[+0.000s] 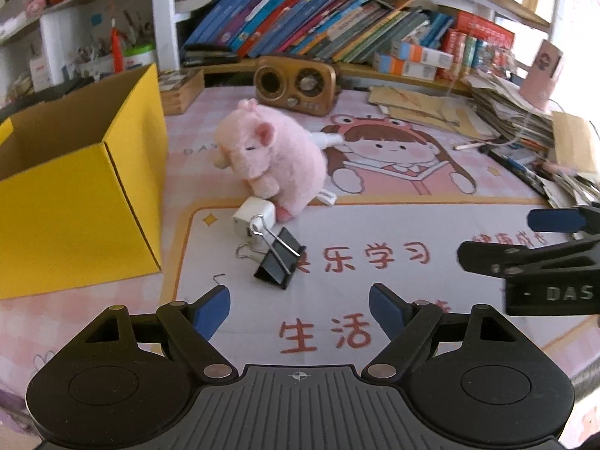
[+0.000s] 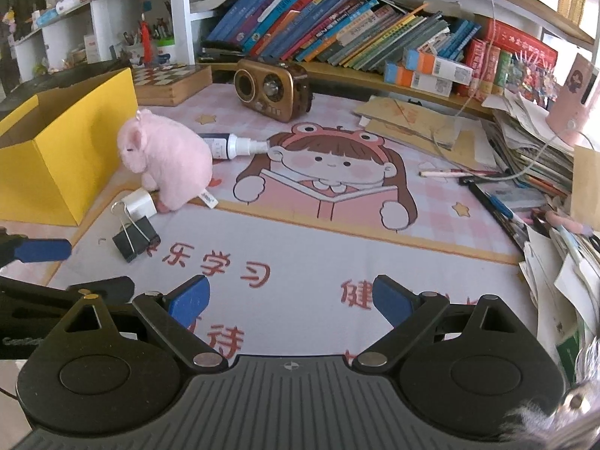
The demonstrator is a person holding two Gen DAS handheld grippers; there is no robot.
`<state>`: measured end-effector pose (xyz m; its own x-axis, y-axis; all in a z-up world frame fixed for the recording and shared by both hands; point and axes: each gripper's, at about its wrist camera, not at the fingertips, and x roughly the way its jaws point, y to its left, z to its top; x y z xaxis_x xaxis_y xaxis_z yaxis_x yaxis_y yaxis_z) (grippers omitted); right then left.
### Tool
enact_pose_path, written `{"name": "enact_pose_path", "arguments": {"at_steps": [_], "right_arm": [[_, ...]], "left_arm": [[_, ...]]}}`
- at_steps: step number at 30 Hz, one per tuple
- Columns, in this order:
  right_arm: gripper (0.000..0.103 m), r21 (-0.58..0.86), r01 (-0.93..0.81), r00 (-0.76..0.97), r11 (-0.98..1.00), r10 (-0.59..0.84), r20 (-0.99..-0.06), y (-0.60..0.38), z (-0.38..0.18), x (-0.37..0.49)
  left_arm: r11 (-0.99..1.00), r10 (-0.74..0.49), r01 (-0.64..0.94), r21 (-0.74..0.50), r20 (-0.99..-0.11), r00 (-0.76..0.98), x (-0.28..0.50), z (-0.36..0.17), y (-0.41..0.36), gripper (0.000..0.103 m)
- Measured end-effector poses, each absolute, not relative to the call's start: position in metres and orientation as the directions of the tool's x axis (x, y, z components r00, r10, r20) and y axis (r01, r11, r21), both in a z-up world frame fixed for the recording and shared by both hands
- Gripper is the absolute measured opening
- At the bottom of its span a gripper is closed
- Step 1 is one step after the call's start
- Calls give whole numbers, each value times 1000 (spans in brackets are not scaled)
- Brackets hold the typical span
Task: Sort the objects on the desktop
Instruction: 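Move the left tool to the black binder clip and close on it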
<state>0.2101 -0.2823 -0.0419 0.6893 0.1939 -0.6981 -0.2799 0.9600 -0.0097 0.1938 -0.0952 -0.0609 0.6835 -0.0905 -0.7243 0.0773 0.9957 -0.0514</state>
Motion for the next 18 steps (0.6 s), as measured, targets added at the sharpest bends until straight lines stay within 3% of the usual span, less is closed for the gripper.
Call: {"name": "enact_pose_path", "arguments": {"at_steps": [2, 15, 18], "right_arm": [[94, -7, -289, 690, 957, 203, -695, -282, -41, 214], [94, -17, -351, 694, 936, 248, -676, -277, -37, 232], [94, -19, -355, 692, 935, 249, -677, -277, -37, 234]], "left_arm": [[996, -84, 59, -60, -724, 685, 200, -64, -92, 82], [995, -72, -4, -101, -736, 673, 235, -80, -81, 46], [996, -59, -12, -91, -736, 675, 238, -82, -81, 42]]}}
